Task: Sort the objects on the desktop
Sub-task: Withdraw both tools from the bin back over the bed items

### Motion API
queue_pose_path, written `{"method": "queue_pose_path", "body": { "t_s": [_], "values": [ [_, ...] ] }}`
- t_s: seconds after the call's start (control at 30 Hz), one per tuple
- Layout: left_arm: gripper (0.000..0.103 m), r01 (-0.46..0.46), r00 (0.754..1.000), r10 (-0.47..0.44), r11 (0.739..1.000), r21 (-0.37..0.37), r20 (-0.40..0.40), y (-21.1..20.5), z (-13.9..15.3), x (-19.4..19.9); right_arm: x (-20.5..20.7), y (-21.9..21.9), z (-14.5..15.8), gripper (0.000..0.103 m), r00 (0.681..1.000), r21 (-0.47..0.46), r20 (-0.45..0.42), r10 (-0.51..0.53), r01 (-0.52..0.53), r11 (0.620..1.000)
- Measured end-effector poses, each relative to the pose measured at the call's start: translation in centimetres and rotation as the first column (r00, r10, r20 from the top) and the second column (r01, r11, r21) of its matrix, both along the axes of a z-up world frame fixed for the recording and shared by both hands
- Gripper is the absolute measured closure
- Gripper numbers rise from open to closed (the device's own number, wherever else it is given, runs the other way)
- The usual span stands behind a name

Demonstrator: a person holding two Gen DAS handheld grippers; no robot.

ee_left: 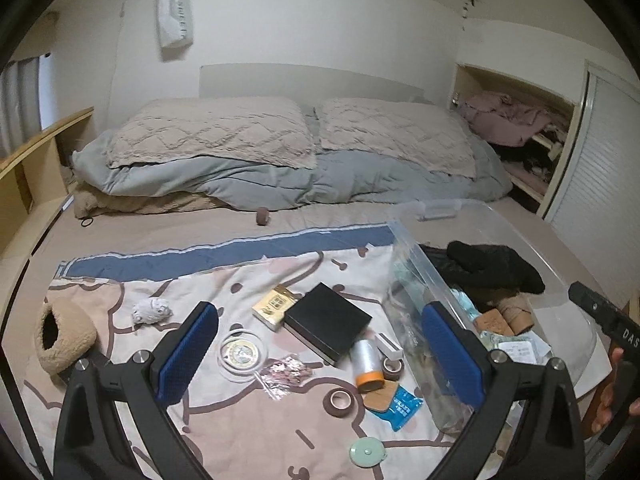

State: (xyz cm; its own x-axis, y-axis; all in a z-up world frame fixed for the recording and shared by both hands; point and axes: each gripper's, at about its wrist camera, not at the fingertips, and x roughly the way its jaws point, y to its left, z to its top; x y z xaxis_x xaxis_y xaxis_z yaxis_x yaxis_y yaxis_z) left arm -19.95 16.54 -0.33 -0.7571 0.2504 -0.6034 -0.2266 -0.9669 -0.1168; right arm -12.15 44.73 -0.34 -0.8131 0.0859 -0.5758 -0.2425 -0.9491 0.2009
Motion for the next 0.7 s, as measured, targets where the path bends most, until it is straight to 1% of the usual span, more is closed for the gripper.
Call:
{"method": "queue_pose_path", "body": {
  "t_s": [0.17, 0.3, 0.43, 0.53, 0.7],
  "values": [
    [0.001, -0.035, 0.999, 0.035, 0.999, 0.032, -0.02, -2.3, 0.8, 0.3, -0.3, -3.2, 0.7, 0.012, 0.997, 0.018, -0.023, 0.078, -0.078, 0.997],
    [0.001, -0.067, 0.997, 0.068, 0.998, 0.02, -0.037, -3.8, 1.0, 0.7, -0.5, -5.5, 1.1, 0.012, 0.99, 0.047, -0.033, 0.136, -0.135, 0.99],
    [0.001, -0.095, 0.994, 0.096, 0.995, 0.011, -0.047, -5.6, 1.0, 1.2, -0.8, -7.6, 1.4, 0.012, 0.983, 0.03, -0.054, 0.175, -0.174, 0.984],
    [0.001, -0.118, 0.991, 0.118, 0.993, -0.001, -0.057, -6.9, 1.0, 1.9, -1.1, -9.4, 1.4, 0.012, 0.975, 0.034, -0.058, 0.213, -0.212, 0.977],
    [0.001, -0.146, 0.988, 0.147, 0.989, 0.016, -0.053, -8.9, 1.1, 2.7, -1.5, -12.7, 1.3, 0.012, 0.957, 0.062, -0.048, 0.286, -0.283, 0.957]
  ]
}}
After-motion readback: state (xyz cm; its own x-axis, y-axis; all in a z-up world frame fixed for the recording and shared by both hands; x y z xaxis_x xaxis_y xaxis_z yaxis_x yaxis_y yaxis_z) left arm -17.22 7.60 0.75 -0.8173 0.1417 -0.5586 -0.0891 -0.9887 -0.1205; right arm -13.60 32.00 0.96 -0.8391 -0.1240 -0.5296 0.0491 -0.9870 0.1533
